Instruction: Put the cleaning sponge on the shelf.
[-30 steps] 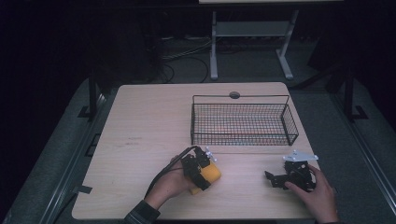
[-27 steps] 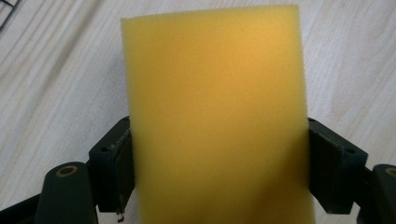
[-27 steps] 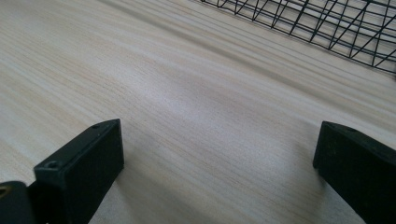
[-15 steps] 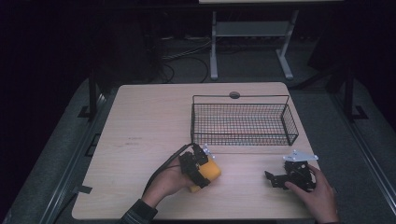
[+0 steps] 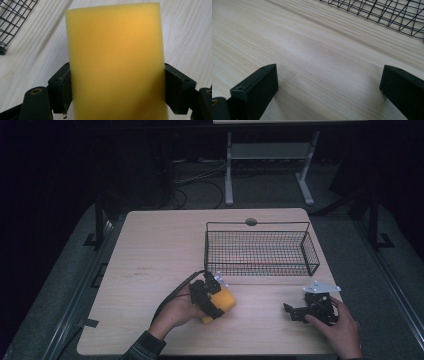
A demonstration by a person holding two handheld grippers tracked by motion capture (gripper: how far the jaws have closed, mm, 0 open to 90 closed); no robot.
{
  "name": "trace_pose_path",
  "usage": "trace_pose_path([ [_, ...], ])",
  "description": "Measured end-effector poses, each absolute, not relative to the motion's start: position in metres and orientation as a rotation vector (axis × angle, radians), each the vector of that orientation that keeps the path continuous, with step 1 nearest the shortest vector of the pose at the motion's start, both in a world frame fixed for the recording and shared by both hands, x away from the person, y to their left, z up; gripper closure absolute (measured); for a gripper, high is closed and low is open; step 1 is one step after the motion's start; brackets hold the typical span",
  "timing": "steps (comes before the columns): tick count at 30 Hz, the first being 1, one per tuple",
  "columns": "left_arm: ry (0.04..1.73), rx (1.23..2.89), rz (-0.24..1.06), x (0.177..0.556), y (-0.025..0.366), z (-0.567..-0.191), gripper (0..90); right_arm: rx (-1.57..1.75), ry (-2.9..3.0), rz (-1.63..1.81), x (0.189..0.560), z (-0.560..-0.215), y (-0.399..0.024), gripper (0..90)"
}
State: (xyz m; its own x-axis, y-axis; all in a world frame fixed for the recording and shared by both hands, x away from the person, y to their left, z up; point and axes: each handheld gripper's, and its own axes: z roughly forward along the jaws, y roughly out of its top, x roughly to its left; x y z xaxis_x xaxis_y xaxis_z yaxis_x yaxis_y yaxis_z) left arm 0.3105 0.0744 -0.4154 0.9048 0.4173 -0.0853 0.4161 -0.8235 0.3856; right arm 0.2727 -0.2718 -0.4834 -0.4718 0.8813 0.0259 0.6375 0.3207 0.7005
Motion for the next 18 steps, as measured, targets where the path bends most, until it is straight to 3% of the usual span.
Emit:
trace_pose_path([
  [18,0.575,2.652,0.025,0.320,0.076,-0.395,22.2,1.353,2.231,0.933,0.273,-0.483,-0.272,1.2],
])
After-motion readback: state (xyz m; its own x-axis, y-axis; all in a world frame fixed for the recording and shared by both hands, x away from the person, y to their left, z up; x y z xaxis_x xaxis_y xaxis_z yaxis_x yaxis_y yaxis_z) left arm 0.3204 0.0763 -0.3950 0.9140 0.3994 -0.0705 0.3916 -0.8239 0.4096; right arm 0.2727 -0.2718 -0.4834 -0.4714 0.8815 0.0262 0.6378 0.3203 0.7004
